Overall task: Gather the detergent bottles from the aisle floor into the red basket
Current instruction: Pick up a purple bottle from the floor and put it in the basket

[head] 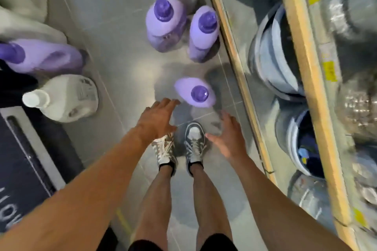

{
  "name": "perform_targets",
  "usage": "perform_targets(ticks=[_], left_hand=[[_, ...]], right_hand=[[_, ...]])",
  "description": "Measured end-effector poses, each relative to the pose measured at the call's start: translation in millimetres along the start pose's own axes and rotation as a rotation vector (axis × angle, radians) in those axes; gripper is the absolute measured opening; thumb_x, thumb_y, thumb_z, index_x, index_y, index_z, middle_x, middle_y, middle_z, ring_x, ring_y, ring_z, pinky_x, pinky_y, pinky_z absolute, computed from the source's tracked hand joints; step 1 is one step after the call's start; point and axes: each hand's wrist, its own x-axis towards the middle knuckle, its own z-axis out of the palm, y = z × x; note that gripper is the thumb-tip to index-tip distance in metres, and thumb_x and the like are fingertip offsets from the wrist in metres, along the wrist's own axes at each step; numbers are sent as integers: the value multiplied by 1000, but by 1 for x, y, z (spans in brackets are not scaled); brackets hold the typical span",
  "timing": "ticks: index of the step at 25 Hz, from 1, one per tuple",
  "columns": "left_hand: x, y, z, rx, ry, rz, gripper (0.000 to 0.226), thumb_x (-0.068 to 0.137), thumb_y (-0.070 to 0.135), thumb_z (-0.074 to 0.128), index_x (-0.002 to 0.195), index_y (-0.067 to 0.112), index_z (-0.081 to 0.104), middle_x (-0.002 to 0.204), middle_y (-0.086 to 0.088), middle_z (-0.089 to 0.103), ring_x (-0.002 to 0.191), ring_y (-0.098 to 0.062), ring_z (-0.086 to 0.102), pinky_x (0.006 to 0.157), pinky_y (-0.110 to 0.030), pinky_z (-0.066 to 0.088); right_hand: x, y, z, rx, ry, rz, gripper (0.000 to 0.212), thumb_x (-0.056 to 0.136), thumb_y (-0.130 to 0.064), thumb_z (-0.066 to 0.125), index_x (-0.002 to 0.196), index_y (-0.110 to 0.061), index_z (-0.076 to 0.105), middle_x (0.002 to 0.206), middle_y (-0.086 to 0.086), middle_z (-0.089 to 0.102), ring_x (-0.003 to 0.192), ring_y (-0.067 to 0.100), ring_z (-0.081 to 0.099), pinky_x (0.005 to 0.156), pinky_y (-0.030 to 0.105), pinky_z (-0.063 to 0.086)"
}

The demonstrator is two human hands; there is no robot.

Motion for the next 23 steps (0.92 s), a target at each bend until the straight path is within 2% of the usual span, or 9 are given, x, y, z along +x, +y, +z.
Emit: perform_targets(ticks=[2, 5, 7, 10, 13, 15, 17, 19, 23], left_hand=[[60, -19, 19, 50, 91, 94, 105, 74, 38, 86, 158, 26, 26, 157, -8, 36, 132, -36, 47, 98, -46, 47], [134, -34, 36, 84, 137, 238, 118, 64, 42, 92, 159, 21, 24, 159, -8, 34, 134, -35, 47, 99, -49, 49], [170, -39, 45, 81, 119, 332, 118, 63, 52, 90, 157, 20, 26, 157, -8, 37, 133, -35, 48, 100, -50, 49], [196, -42, 49, 97, 134, 440, 106, 66, 62, 83, 149, 15, 37, 143, -8, 50, 120, -33, 57, 94, -44, 53], [195, -42, 44, 153, 193, 510, 98, 67, 55, 83, 143, 5, 45, 132, -12, 58, 103, -36, 63, 83, -41, 53], [187, -42, 40, 159, 223, 526, 95, 68, 52, 84, 140, 2, 47, 127, -15, 61, 92, -38, 66, 77, -41, 55], [172, -41, 33, 134, 245, 522, 90, 70, 52, 82, 138, 2, 49, 120, -15, 62, 82, -39, 66, 71, -41, 56], [148, -38, 24, 106, 265, 512, 88, 72, 54, 78, 137, 3, 48, 117, -13, 62, 79, -39, 66, 68, -41, 57], [83, -21, -17, 55, 250, 450, 88, 73, 59, 74, 138, 6, 48, 117, -9, 62, 80, -37, 66, 70, -41, 57]], right_hand=[[53, 19, 26, 33, 6, -18, 109, 65, -31, 95, 151, -46, 29, 131, -7, 47, 118, 19, 60, 100, 47, 54], [119, 30, 46, 16, 56, -107, 119, 60, -29, 99, 157, -26, 30, 147, 5, 50, 130, 25, 50, 108, 41, 47], [153, 36, 54, 64, 75, -179, 113, 56, -31, 99, 151, -27, 37, 141, -1, 57, 126, 21, 56, 105, 39, 50], [169, 38, 64, 101, 120, -181, 99, 58, -37, 97, 138, -40, 40, 127, -15, 60, 115, 10, 60, 95, 27, 51], [164, 37, 70, 74, 186, -200, 97, 60, -47, 93, 141, -32, 42, 133, -5, 62, 119, 17, 61, 92, 24, 50], [160, 32, 66, 41, 156, -197, 98, 60, -48, 93, 141, -34, 39, 138, -5, 59, 122, 16, 58, 91, 21, 45], [153, 24, 56, -16, 108, -214, 100, 61, -45, 92, 144, -34, 38, 142, -5, 56, 125, 18, 56, 92, 26, 47], [136, 14, 41, -57, 69, -236, 99, 61, -42, 93, 144, -32, 40, 138, -6, 58, 123, 19, 58, 92, 30, 51], [81, -27, 0, -136, 24, -257, 92, 60, -39, 93, 138, -29, 46, 131, -5, 62, 117, 21, 60, 87, 29, 48]])
